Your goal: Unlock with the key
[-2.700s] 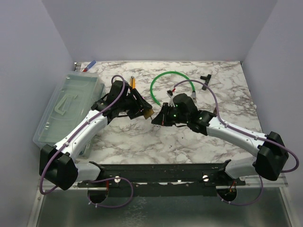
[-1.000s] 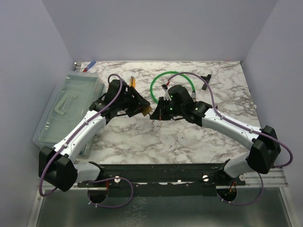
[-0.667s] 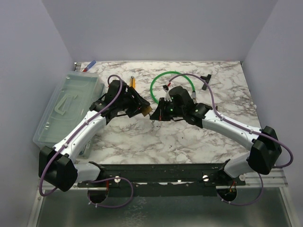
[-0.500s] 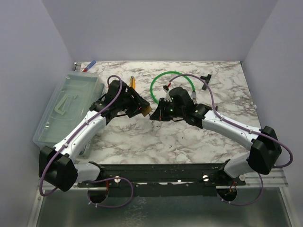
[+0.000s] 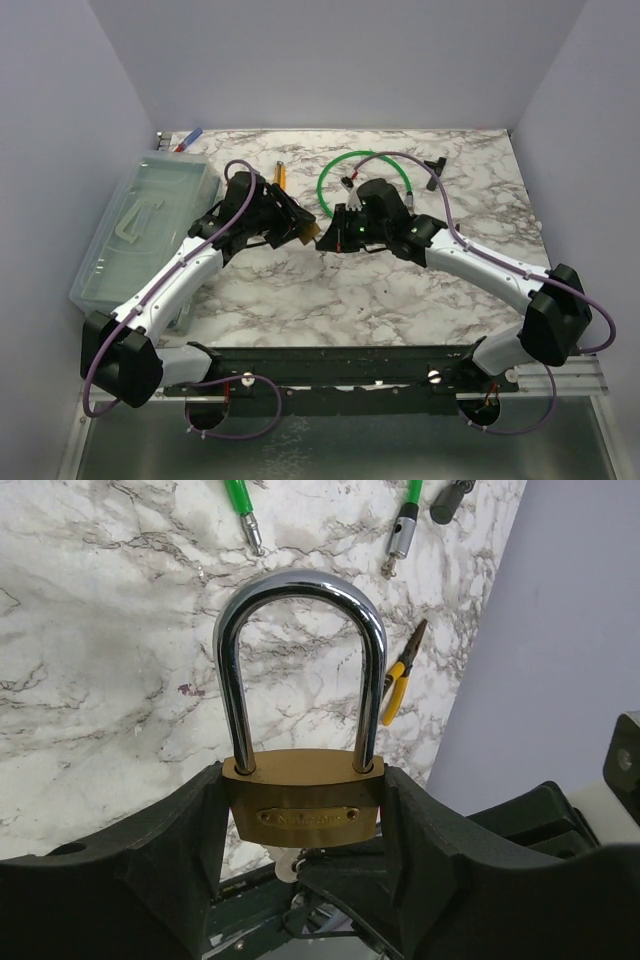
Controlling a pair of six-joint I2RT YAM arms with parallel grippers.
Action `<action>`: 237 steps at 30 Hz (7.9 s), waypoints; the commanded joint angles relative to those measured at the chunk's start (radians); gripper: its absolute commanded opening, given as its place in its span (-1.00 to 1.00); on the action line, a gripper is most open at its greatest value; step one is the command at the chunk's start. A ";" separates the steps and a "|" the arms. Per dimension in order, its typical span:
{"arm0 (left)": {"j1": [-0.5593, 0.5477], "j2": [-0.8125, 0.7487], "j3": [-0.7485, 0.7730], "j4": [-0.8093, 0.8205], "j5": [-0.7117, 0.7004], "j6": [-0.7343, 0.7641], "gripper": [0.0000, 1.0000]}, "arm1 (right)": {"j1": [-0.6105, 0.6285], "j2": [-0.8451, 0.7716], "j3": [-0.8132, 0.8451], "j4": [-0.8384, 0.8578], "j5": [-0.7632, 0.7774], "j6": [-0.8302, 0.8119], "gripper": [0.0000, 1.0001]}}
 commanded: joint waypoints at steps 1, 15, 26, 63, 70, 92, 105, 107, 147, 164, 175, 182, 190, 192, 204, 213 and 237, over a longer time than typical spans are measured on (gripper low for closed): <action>-0.023 -0.041 -0.024 0.011 0.123 -0.036 -1.00 | -0.010 0.022 0.104 0.037 0.102 -0.110 -0.99; -0.025 -0.038 -0.023 0.040 0.140 -0.075 -1.00 | -0.058 0.029 0.049 0.160 -0.028 -0.033 -0.99; -0.029 0.002 -0.024 0.076 0.179 -0.132 -1.00 | -0.054 0.053 0.050 0.161 -0.034 -0.149 -0.99; -0.033 0.027 -0.091 0.184 0.192 -0.190 -1.00 | -0.056 0.007 -0.034 0.136 0.015 -0.063 -0.69; -0.024 0.047 -0.071 0.187 0.162 -0.183 -1.00 | -0.056 -0.059 -0.051 0.087 0.007 -0.054 0.08; -0.022 0.039 -0.046 0.187 0.136 -0.191 -1.00 | -0.056 -0.141 -0.133 0.045 -0.085 -0.045 -0.16; -0.022 0.031 -0.043 0.187 0.142 -0.191 -1.00 | -0.055 -0.091 -0.112 0.044 -0.069 -0.056 -0.36; -0.022 0.030 -0.045 0.187 0.143 -0.192 -1.00 | -0.056 -0.087 -0.109 0.041 -0.058 -0.058 -0.36; -0.022 0.005 -0.063 0.202 0.159 -0.183 -1.00 | -0.055 -0.013 -0.099 0.145 -0.084 -0.003 -0.79; -0.022 -0.042 -0.081 0.237 0.172 -0.160 -1.00 | -0.056 -0.030 -0.171 0.273 -0.118 0.087 -0.99; -0.022 -0.077 -0.140 0.342 0.217 -0.177 -1.00 | -0.055 -0.027 -0.211 0.426 -0.115 0.195 -0.99; -0.022 -0.107 -0.170 0.411 0.233 -0.187 -1.00 | -0.057 -0.031 -0.204 0.491 -0.105 0.229 -0.99; -0.022 -0.142 -0.199 0.476 0.242 -0.201 -1.00 | -0.075 -0.030 -0.209 0.568 -0.169 0.279 -0.99; -0.022 -0.151 -0.205 0.493 0.245 -0.202 -1.00 | -0.078 -0.029 -0.214 0.596 -0.191 0.290 -0.99; -0.022 -0.183 -0.250 0.638 0.265 -0.231 -1.00 | -0.092 -0.018 -0.230 0.768 -0.313 0.361 -0.99; -0.022 -0.203 -0.260 0.644 0.237 -0.229 -1.00 | -0.099 -0.027 -0.204 0.671 -0.301 0.280 -0.99; -0.022 -0.144 -0.227 0.552 0.065 -0.296 -1.00 | -0.057 -0.153 -0.116 0.248 -0.095 -0.138 0.38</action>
